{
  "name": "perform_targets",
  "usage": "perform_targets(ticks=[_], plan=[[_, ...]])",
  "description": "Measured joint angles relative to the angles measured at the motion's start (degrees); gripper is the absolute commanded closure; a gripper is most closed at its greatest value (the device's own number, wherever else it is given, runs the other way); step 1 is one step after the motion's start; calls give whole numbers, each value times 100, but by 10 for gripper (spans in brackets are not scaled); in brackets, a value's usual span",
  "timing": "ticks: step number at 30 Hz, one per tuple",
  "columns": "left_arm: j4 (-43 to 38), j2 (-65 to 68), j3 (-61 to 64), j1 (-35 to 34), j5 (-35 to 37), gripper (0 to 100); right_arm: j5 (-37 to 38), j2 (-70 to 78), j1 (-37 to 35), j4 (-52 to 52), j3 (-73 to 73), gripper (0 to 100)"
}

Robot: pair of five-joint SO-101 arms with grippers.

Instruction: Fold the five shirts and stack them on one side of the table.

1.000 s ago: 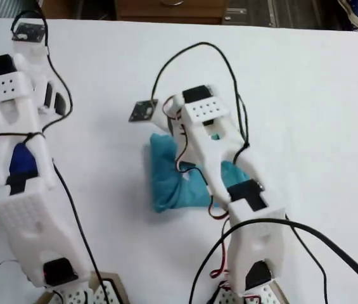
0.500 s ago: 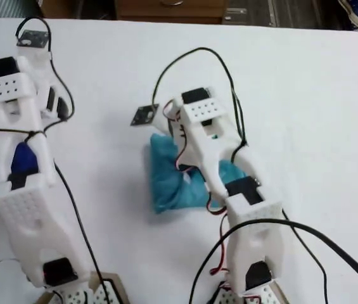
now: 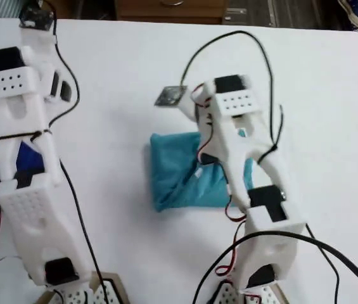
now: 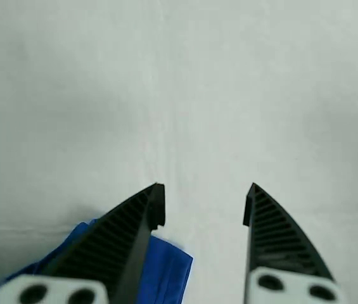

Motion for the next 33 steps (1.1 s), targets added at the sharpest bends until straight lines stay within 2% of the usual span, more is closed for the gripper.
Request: perform_targets(ticks=[10,17,20,26,33], plan=[[62,0,-35,0,0,774,0,-1284,176,0,2084,979],[62,0,-35,0,0,774,0,-2295,413,0,2866,978],[62,0,-35,0,0,774,0,-2338,536,0,2927,958],[62,0,-35,0,0,774,35,-2277,536,-35,2927,777],[62,0,-35,0,0,774,35,-2400,527,-105,2259,772]])
